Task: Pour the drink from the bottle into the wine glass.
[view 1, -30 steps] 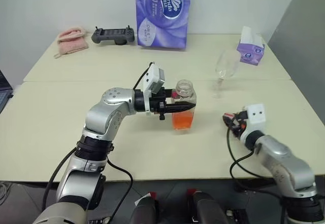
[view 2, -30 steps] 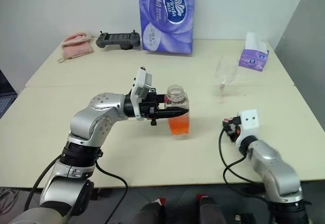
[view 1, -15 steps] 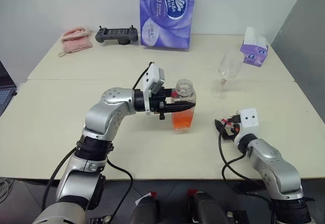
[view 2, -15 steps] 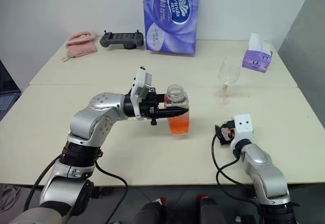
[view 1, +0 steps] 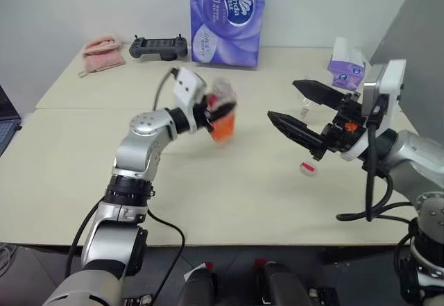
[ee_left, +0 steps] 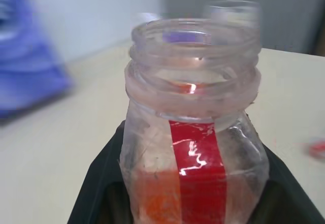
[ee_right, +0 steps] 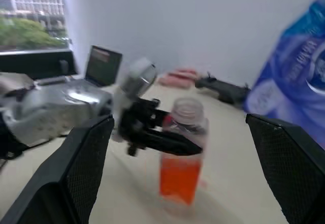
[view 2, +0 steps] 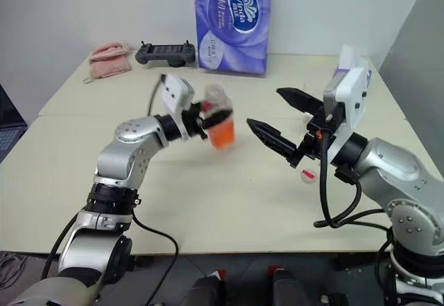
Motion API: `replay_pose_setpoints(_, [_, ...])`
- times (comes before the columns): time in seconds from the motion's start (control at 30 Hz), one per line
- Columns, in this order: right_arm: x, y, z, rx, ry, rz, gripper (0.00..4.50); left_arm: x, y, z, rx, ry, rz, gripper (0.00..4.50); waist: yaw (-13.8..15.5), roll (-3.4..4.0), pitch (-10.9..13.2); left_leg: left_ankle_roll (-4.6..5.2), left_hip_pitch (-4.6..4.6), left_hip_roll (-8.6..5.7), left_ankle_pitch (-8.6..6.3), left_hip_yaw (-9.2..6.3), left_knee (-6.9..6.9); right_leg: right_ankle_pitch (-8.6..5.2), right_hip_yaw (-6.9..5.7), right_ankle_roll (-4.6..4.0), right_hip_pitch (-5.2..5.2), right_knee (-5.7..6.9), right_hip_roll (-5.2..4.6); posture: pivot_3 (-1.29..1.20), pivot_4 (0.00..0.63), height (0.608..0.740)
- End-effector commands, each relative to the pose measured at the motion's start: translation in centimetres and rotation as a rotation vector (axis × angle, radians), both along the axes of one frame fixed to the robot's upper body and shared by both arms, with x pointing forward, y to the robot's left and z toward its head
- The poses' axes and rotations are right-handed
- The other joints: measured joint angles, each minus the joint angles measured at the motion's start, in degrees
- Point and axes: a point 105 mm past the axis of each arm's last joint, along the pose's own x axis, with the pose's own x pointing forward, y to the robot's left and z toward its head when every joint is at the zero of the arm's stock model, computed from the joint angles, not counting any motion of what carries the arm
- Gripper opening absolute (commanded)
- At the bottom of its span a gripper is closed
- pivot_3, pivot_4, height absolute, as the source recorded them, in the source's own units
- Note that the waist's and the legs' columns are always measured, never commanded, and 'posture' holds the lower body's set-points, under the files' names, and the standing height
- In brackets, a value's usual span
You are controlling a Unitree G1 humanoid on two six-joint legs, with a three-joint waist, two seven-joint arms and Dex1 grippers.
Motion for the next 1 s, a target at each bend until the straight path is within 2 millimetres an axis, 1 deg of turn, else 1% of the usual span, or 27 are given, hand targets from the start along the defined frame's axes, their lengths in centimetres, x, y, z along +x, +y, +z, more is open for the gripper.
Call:
replay_pose_setpoints(0.03, [0.0, 1.0, 0.2, -0.010, 0.027, 0.057, 4.46, 1.5, 4.4, 4.0, -0.077, -0.176, 0.321, 1.85, 0.05, 0.00, 0.00, 0.00, -0.01, -0.04, 0.00, 0.05, 0.00, 0.00, 0.05, 0.00, -0.01, 0.00, -0.05, 0.00, 0.150, 0.740])
replay_pose_setpoints(0.1, [0.5, 1.3, -0.6, -0.028, 0.050, 0.063, 4.46, 1.8, 5.9, 3.9, -0.110, -0.188, 0.427, 1.85, 0.12, -0.02, -0.01, 0.03, -0.01, -0.08, -0.02, 0.14, 0.04, 0.04, 0.13, 0.07, -0.02, -0.01, -0.19, 0.00, 0.150, 0.740])
replay_pose_setpoints(0.17, [1.1, 1.4, -1.2, -0.039, 0.058, 0.054, 4.46, 1.9, 6.8, 3.2, -0.121, -0.184, 0.486, 1.85, 0.30, -0.02, -0.01, 0.03, 0.00, -0.10, -0.02, 0.13, 0.06, 0.04, 0.11, 0.08, -0.01, 0.00, -0.24, 0.00, 0.150, 0.740])
replay_pose_setpoints(0.33, [1.6, 2.1, -1.2, -0.002, 0.055, 0.055, 4.46, 1.8, 8.1, 1.6, -0.201, -0.154, 0.520, 1.85, 0.43, -0.02, -0.01, 0.02, 0.00, -0.07, -0.01, 0.12, 0.07, 0.04, 0.10, 0.08, -0.04, 0.05, -0.24, 0.00, 0.150, 0.740])
replay_pose_setpoints(0.47, [1.7, 2.3, -1.2, 0.004, 0.053, 0.060, 4.46, 2.1, 8.5, 0.7, -0.237, -0.127, 0.491, 1.85, 0.43, -0.02, -0.01, 0.01, -0.01, -0.06, 0.00, 0.11, 0.07, 0.05, 0.09, 0.07, -0.05, 0.04, -0.24, 0.00, 0.150, 0.740])
replay_pose_setpoints(0.53, [1.7, 2.4, -1.2, 0.008, 0.052, 0.062, 4.46, 2.4, 8.7, 0.1, -0.225, -0.113, 0.496, 1.85, 0.43, -0.02, -0.01, 0.01, 0.00, -0.05, 0.00, 0.12, 0.06, 0.04, 0.08, 0.07, -0.05, 0.04, -0.23, 0.00, 0.150, 0.740])
replay_pose_setpoints(0.63, [1.5, 2.7, -1.1, 0.011, 0.047, 0.062, 4.46, 2.9, 8.9, -1.3, -0.233, -0.064, 0.506, 1.85, 0.42, -0.02, -0.01, 0.01, 0.00, -0.07, 0.00, 0.12, 0.06, 0.05, 0.07, 0.07, -0.04, 0.04, -0.18, 0.00, 0.150, 0.740])
replay_pose_setpoints(0.73, [1.3, 2.9, -1.1, 0.011, 0.044, 0.056, 4.46, 3.5, 9.5, -2.6, -0.218, -0.026, 0.555, 1.85, 0.42, -0.02, -0.01, 0.01, 0.00, -0.07, -0.01, 0.11, 0.06, 0.05, 0.05, 0.07, -0.04, 0.04, -0.16, 0.00, 0.150, 0.740])
replay_pose_setpoints(0.93, [1.0, 3.1, -1.1, 0.016, 0.037, 0.033, 4.46, 3.9, 8.9, -3.5, -0.220, -0.004, 0.521, 1.85, 0.46, -0.03, -0.03, 0.01, 0.01, -0.07, 0.00, 0.10, 0.06, 0.05, 0.04, 0.07, -0.03, 0.08, -0.16, 0.00, 0.150, 0.740])
replay_pose_setpoints(1.0, [1.1, 3.0, -1.1, 0.018, 0.037, 0.026, 4.50, 3.9, 8.9, -3.6, -0.224, 0.004, 0.516, 2.52, 0.46, -0.03, -0.03, 0.01, 0.02, -0.07, 0.00, 0.10, 0.06, 0.05, 0.03, 0.07, -0.03, 0.08, -0.16, 0.00, 0.150, 0.740])
